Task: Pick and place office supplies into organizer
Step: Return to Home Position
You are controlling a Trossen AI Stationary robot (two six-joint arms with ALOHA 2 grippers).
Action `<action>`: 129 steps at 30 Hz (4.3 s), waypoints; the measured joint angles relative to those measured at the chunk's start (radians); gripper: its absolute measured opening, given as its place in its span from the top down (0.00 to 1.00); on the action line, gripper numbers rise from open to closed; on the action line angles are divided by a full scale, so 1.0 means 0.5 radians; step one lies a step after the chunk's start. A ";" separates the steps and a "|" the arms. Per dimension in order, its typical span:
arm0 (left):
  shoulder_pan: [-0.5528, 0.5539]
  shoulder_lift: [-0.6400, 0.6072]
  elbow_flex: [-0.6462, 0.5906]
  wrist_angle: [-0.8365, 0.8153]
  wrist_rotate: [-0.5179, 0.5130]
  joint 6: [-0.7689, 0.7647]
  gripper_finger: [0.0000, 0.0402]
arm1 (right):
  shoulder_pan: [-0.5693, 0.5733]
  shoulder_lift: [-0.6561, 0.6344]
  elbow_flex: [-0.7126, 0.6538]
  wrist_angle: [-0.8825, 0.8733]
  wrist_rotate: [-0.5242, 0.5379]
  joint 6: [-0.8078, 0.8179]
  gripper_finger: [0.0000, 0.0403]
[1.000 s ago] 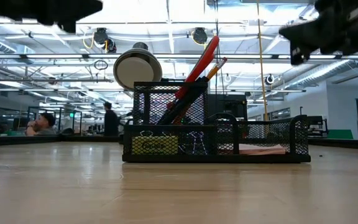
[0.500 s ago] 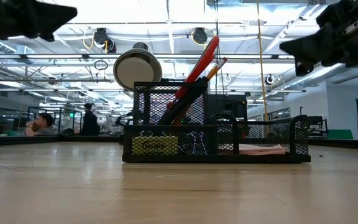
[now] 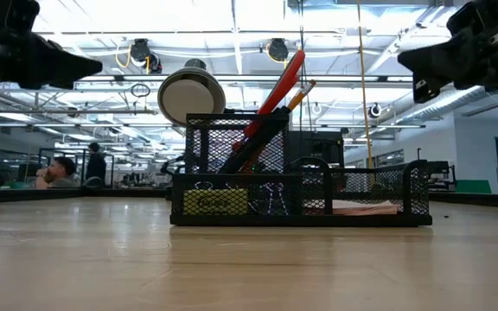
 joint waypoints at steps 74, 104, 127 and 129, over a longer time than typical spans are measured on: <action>0.000 0.000 0.002 -0.204 0.039 -0.560 0.95 | 0.001 0.001 -0.005 0.073 0.007 0.173 1.00; 0.000 0.000 0.002 -0.204 0.039 -0.559 0.95 | 0.001 0.001 -0.005 0.073 0.008 0.173 1.00; 0.000 0.000 0.002 -0.204 0.039 -0.559 0.95 | 0.001 0.001 -0.005 0.073 0.008 0.173 1.00; 0.000 0.000 0.002 -0.204 0.038 -0.559 0.95 | 0.001 0.001 -0.005 0.073 0.008 0.173 1.00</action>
